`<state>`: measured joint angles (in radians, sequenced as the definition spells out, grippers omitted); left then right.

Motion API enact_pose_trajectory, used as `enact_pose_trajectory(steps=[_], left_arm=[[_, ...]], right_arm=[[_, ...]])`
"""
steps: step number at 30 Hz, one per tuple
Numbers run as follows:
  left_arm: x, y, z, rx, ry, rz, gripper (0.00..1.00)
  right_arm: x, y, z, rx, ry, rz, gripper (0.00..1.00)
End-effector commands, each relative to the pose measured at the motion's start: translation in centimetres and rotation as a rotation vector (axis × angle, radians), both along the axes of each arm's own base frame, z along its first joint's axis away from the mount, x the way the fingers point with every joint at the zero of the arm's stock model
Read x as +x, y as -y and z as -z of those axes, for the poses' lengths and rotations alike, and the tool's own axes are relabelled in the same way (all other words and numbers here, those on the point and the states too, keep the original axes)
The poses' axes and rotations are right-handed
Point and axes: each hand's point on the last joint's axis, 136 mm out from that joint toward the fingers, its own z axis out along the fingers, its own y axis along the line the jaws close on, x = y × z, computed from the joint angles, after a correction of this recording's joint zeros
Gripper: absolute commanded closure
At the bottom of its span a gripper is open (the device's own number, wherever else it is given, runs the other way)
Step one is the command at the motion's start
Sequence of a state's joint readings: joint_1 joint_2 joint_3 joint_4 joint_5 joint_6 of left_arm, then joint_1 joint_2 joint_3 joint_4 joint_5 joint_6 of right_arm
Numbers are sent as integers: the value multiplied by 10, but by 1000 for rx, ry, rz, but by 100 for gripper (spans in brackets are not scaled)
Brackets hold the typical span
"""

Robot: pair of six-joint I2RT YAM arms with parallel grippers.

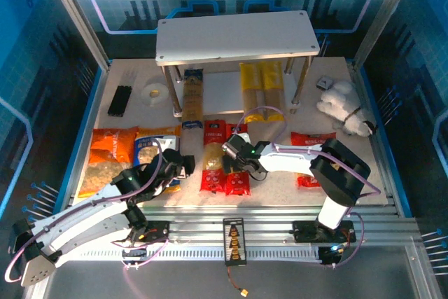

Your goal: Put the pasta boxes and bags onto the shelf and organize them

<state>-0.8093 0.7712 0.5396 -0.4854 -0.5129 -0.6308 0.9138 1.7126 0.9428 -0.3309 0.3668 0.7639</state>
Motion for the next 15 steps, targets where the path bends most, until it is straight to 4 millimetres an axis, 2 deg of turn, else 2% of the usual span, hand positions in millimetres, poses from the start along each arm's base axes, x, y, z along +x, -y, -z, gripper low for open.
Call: enact_pose_trajectory(steps=[1, 7, 10, 11, 15], left_arm=[[0, -4, 3, 15, 3, -19, 30], [0, -4, 2, 17, 4, -19, 30], [1, -3, 1, 13, 8, -19, 30], [1, -3, 1, 12, 10, -18, 29], [3, 0, 2, 9, 7, -15, 29]], right_arm=[[-1, 17, 8, -50, -10, 38, 1], [-4, 32, 11, -82, -24, 49, 1], [-1, 37, 5, -63, -17, 63, 1], [-7, 44, 11, -77, -31, 61, 1], [-10, 29, 6, -24, -44, 26, 1]])
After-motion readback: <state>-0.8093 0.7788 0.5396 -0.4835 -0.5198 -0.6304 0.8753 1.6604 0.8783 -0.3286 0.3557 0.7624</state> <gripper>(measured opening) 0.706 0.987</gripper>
